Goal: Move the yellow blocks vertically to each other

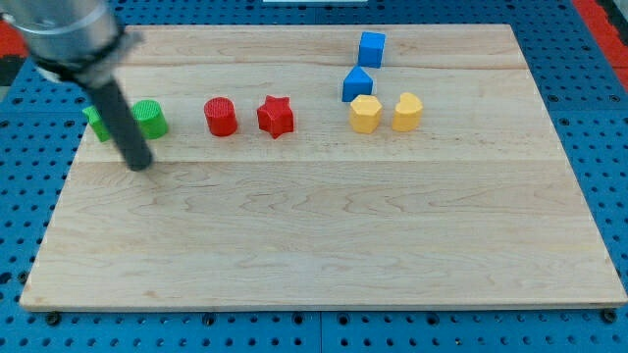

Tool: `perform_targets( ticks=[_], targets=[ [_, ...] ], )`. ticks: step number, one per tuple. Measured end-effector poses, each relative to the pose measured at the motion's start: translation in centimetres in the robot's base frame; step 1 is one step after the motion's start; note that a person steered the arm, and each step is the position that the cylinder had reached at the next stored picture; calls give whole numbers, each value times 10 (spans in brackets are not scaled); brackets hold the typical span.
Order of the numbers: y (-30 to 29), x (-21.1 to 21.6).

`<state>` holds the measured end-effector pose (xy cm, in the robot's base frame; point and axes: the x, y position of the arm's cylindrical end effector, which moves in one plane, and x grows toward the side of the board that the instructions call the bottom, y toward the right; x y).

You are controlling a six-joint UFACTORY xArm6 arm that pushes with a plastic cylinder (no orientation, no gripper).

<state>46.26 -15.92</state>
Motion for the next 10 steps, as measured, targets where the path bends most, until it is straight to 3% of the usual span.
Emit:
perform_targets(
  ticks=[2, 4, 5, 7, 8, 9, 10],
  targets=[
    [254, 4],
    [336, -70],
    [360, -104],
    [309, -137],
    [283, -116],
    [280, -57],
    [277, -33]
  ],
)
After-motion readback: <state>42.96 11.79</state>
